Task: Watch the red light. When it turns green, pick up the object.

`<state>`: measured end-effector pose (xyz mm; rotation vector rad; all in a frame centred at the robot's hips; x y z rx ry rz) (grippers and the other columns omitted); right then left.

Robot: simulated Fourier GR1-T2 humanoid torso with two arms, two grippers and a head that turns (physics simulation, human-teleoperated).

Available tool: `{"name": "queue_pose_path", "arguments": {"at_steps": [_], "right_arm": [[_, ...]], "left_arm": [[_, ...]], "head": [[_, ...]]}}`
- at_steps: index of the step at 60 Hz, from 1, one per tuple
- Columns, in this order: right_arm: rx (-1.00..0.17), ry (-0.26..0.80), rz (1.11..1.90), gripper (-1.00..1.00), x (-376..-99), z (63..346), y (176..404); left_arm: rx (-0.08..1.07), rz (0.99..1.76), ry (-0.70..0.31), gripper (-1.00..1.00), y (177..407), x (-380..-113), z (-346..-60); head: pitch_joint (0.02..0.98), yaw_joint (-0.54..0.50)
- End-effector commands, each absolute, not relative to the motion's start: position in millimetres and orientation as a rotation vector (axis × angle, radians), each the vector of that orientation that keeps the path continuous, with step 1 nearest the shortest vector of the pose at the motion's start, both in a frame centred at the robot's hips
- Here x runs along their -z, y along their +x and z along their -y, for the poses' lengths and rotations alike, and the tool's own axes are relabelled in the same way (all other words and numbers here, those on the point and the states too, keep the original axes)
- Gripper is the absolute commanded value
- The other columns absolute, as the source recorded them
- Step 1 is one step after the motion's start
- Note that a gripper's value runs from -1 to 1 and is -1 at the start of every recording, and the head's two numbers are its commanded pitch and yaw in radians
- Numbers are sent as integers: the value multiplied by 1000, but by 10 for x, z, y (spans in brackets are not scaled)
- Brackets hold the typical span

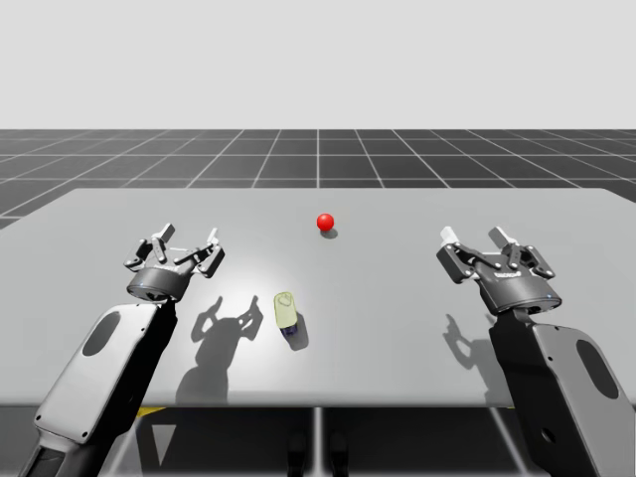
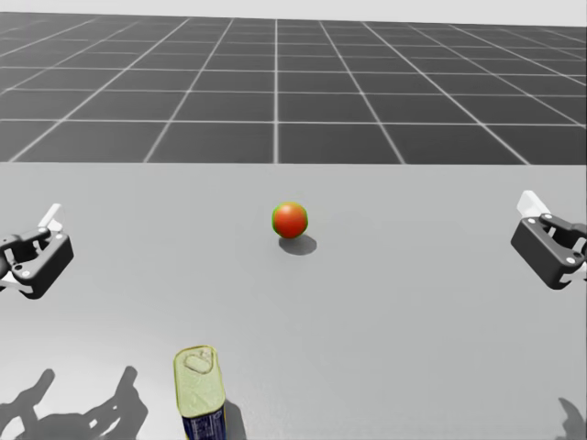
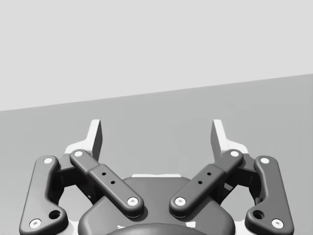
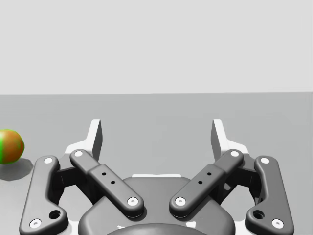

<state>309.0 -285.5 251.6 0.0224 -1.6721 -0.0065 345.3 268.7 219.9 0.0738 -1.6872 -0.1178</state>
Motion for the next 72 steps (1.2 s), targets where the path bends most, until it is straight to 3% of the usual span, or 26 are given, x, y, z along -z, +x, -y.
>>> {"name": "queue_pose_path", "arguments": {"at_steps": [1, 22, 36, 55, 64, 72], "right_arm": [[5, 18, 1674, -1000, -2517, 2856, 3090], [5, 2, 1677, -1000, -2514, 2856, 3091], [6, 2, 1670, -1000, -2515, 2862, 3094], [-3, -2, 1653, -1000, -2489, 2830, 3099], [-5, -5, 1651, -1000, -2476, 2816, 3098], [0, -8, 1647, -1000, -2463, 2818, 3102]], "left_arm": [[118, 1687, 74, -1000, 3456, -2197, -2688], [118, 1687, 74, -1000, 3456, -2197, -2688], [134, 1680, 69, -1000, 3463, -2172, -2668], [172, 1682, 53, -1000, 3433, -2185, -2587], [174, 1695, 5, -1000, 3360, -2227, -2501], [209, 1690, -114, -1000, 3226, -2332, -2389]], "head": [[574, -42], [601, -34], [744, 40], [851, 125], [859, 127], [858, 129]]}}
